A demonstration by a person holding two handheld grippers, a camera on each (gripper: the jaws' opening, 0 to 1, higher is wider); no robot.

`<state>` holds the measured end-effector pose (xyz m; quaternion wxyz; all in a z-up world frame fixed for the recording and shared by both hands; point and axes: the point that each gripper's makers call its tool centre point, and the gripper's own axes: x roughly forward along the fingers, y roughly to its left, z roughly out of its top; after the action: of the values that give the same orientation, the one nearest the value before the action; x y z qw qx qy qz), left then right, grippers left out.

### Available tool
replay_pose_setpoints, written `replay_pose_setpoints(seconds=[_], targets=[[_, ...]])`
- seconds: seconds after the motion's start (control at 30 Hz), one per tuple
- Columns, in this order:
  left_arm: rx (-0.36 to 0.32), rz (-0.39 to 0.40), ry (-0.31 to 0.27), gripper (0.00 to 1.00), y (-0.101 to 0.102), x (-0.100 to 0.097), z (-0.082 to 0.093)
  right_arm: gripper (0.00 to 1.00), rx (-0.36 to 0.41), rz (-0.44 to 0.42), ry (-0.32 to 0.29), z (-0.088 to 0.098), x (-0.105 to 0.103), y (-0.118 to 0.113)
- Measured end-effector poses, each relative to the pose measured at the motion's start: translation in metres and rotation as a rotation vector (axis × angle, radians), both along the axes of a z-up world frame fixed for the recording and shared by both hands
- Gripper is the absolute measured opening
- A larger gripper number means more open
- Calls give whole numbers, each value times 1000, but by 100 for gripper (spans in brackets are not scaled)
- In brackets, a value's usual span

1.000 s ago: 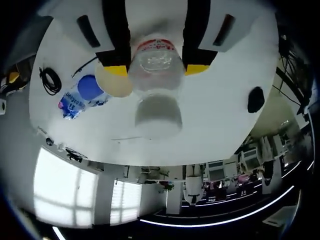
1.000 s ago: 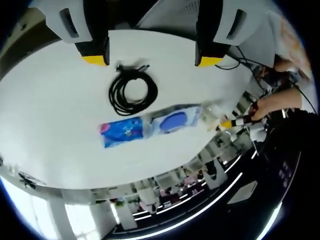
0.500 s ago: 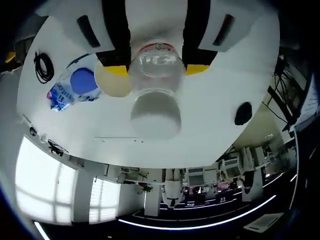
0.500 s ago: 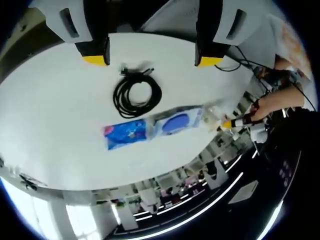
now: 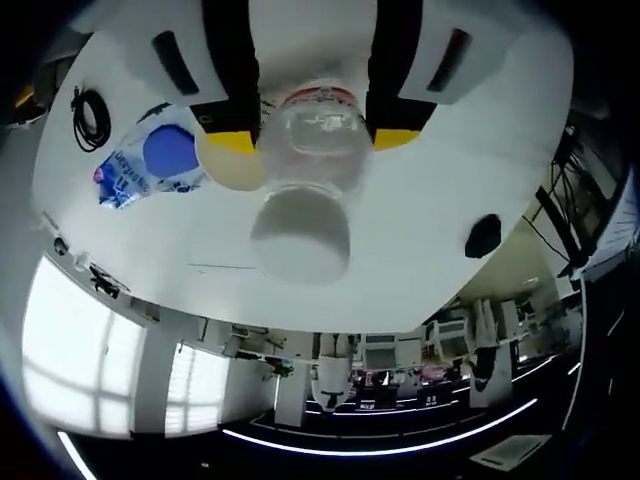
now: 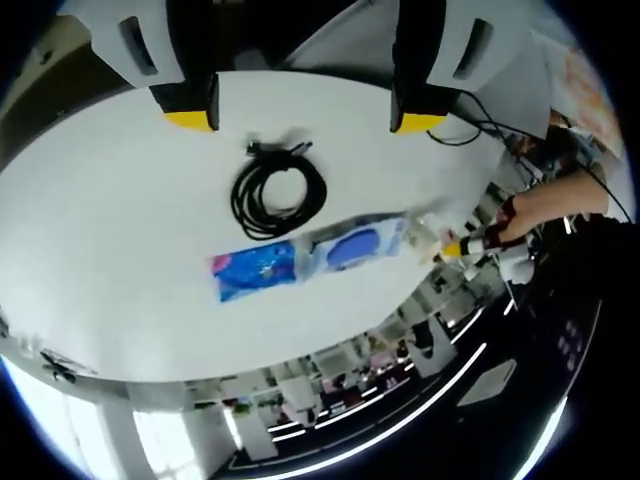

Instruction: Arrange the tabletop items into an orderly group along one side of the table until the central work area is clear of visible clutter.

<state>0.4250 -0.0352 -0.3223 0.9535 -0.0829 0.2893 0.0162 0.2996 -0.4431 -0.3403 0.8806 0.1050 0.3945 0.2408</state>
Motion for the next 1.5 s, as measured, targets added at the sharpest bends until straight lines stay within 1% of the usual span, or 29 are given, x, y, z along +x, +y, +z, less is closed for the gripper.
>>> replay_pose_setpoints(seconds=[0.03, 0.07, 0.13, 0.17, 0.23, 0.27, 0.33, 0.4, 0.47, 0.5, 0.53, 0.6, 0.63, 0.67, 0.73, 0.77, 0.8, 0.87, 0.93, 0.97, 1.0, 1.07, 1.13, 1.2, 1.3, 1.33, 1.43, 1.5], targets=[[6, -9, -7, 47, -1, -1, 1, 70, 0, -2, -1, -1, 1, -2], [28, -38, -22, 54, -6, -2, 3, 70, 2, -4, -1, -1, 2, -3], [45, -67, -27, 62, -8, -2, 4, 70, 3, -4, -3, -1, 2, -6], [56, -91, -18, 63, -10, -6, 3, 71, 3, -1, -4, -1, 1, -6], [46, -103, -39, 63, -10, -15, 5, 71, 2, 7, -6, -1, 1, -6], [29, -109, -45, 65, -15, -24, 6, 71, 2, 13, -7, -1, 1, -7], [17, -116, -49, 70, -15, -33, 5, 72, 5, 24, -10, -1, 3, -8], [11, -131, -52, 73, -20, -48, 5, 73, 7, 34, -15, 0, 5, -8], [12, -146, -53, 75, -16, -63, 6, 74, 5, 57, -24, 1, 10, -9], [17, -150, -41, 75, -17, -71, 5, 74, 4, 68, -27, 1, 12, -9], [26, -151, -29, 74, -20, -77, 4, 74, 3, 78, -30, 2, 13, -10], [23, -143, -44, 76, -9, -89, 6, 74, -1, 101, -35, 3, 17, -12], [5, -140, -64, 81, -12, -97, 8, 75, -1, 113, -41, 4, 21, -14], [1, -141, -66, 85, -14, -99, 9, 75, -1, 117, -41, 4, 21, -14], [2, -141, -82, 90, -9, -110, 12, 75, 3, 135, -52, 9, 25, -16], [0, -140, -96, 91, -13, -118, 16, 75, 6, 150, -57, 12, 27, -17], [-10, -134, -104, 91, -23, -125, 19, 75, 6, 162, -61, 14, 28, -18], [-66, -90, -126, 90, -22, -133, 22, 76, 7, 194, -74, 14, 31, -22], [-50, -91, -137, 92, -18, -144, 24, 76, 8, 222, -81, 12, 32, -26], [-36, -95, -133, 92, -20, -147, 25, 76, 5, 232, -80, 10, 33, -29], [-19, -115, -138, 92, -24, -150, 30, 76, -1, 245, -74, 7, 33, -32], [-4, -136, -162, 94, -32, -147, 37, 76, -3, 260, -74, 6, 33, -36], [25, -147, -164, 96, -42, -149, 44, 76, 2, 267, -76, 6, 32, -41], [43, -157, -152, 96, -44, -153, 42, 76, 5, 273, -78, 7, 30, -44], [37, -164, -140, 97, -52, -158, 41, 76, 21, 273, -81, 9, 29, -48], [44, -168, -135, 96, -57, -160, 43, 76, 25, 273, -82, 9, 28, -49], [39, -167, -137, 97, -53, -160, 42, 76, 38, 263, -88, 10, 27, -51], [34, -165, -134, 97, -52, -160, 42, 76, 51, 242, -85, 10, 27, -54]])
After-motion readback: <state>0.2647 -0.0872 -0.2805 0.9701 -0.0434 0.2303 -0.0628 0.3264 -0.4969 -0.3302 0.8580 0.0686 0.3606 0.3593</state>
